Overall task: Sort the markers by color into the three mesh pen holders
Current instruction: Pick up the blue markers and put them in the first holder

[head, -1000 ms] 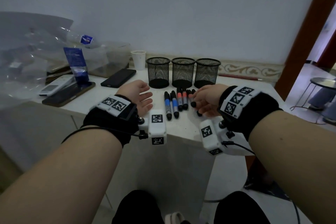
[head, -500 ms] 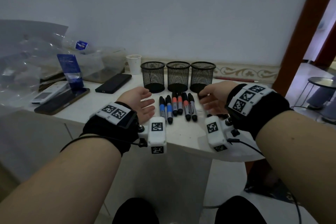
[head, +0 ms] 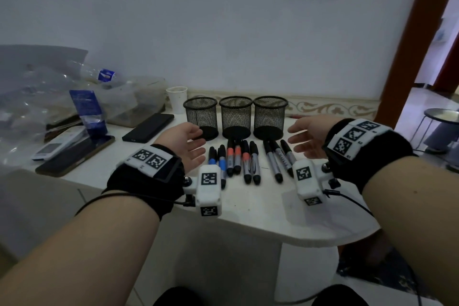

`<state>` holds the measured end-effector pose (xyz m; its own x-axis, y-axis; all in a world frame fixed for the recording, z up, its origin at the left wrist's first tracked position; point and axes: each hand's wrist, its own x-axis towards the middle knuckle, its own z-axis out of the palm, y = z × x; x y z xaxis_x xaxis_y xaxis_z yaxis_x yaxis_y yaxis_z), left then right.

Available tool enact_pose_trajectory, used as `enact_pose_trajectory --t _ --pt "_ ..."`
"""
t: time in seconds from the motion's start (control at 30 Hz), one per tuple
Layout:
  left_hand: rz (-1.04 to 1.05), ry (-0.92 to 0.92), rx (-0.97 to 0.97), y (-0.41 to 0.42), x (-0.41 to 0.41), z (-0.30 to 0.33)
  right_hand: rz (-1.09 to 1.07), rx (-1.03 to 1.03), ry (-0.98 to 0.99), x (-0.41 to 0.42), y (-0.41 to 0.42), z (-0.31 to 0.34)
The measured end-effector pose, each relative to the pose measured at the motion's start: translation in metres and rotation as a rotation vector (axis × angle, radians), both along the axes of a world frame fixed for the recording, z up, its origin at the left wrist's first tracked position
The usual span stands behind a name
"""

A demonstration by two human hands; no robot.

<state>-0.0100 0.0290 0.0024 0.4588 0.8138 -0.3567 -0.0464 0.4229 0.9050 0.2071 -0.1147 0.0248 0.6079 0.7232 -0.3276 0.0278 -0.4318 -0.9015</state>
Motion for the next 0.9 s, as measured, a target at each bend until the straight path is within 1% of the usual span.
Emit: enact_pose_trajectory --t 0.27,0.53,0.73,0.9 --pt "0.033 0.026 0.015 0.004 0.005 0.006 0.01 -0.016 0.008 0.02 0.007 -0.003" --pt "0.014 0.121 0.0 0.003 0.007 -0.001 -0.012 -0.035 0.019 0.029 -0.003 -0.018" --pt "-0.011 0.105 0.006 0.002 0.015 -0.006 -0.026 -0.081 -0.001 0.032 -0.009 -0.026" --pt "-0.041 0.093 -0.021 0.004 0.011 -0.008 0.006 -0.065 0.031 0.028 -0.002 -0.027"
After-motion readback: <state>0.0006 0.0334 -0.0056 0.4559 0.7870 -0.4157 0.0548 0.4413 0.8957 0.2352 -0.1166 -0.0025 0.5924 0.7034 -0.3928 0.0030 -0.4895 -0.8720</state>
